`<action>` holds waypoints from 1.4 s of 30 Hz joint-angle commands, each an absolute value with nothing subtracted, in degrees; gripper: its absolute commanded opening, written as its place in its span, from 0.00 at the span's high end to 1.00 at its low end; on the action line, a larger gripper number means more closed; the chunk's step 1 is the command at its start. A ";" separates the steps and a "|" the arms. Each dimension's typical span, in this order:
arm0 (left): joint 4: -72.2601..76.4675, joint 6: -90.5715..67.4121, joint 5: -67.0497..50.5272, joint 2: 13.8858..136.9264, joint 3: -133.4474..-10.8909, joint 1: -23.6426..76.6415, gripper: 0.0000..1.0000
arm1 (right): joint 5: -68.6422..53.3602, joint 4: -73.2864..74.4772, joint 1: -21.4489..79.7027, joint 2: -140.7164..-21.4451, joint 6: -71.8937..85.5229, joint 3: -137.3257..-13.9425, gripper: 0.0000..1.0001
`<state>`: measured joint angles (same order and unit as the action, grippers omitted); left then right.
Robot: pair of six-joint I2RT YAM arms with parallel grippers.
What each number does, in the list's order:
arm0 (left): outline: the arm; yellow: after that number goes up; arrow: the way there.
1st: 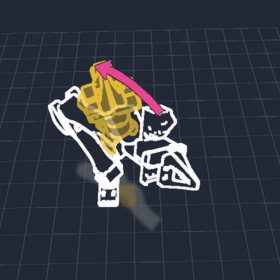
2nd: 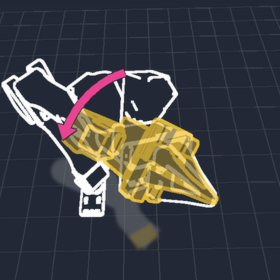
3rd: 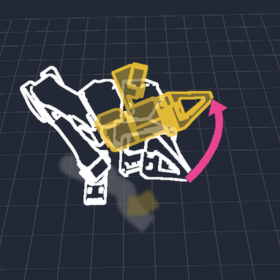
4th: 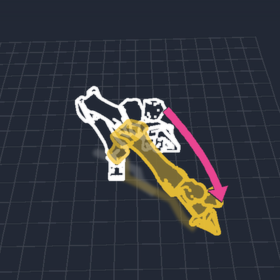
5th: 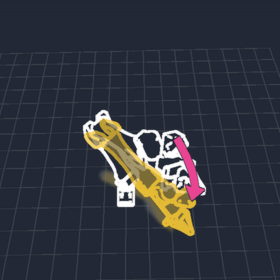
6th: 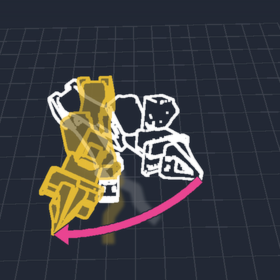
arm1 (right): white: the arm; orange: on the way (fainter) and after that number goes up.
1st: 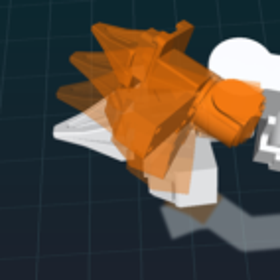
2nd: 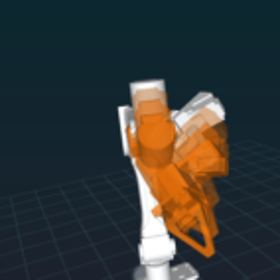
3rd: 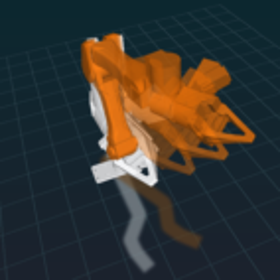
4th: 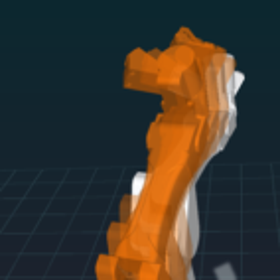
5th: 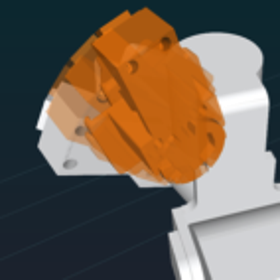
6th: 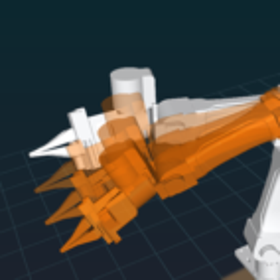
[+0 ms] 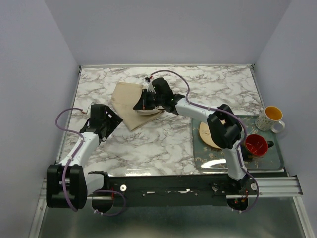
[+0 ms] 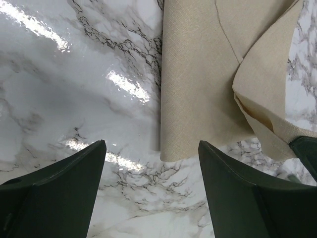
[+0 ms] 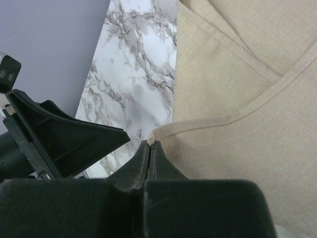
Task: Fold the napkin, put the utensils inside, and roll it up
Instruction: Fold the napkin
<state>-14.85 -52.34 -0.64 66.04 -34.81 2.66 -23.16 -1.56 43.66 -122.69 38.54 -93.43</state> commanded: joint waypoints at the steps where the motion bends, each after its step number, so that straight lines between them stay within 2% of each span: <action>1: -15.12 -52.29 -1.58 63.11 -35.86 1.85 0.16 | -19.25 -3.52 43.95 -121.47 34.46 -95.45 0.99; 11: -16.43 -51.68 -2.02 61.35 -36.65 1.06 0.16 | -20.91 -3.95 44.65 -124.98 31.99 -98.26 0.99; 22: -16.61 -51.59 -2.46 60.65 -36.47 0.79 0.16 | -25.31 -8.00 47.20 -129.46 36.91 -94.83 0.99; 30: -16.17 -51.59 -3.16 60.91 -36.30 0.70 0.16 | -25.58 -9.49 47.11 -127.97 36.83 -89.48 0.99; 40: -15.38 -51.94 -3.78 60.91 -35.24 0.70 0.16 | -26.54 -9.58 47.20 -128.93 36.74 -89.56 0.92; 41: -15.47 -51.86 -3.78 60.73 -35.24 0.70 0.16 | -26.54 -9.58 47.20 -128.85 37.00 -89.56 0.91; 42: -15.47 -51.86 -3.78 60.91 -35.33 0.70 0.16 | -26.72 -9.58 47.20 -128.93 37.09 -89.56 0.84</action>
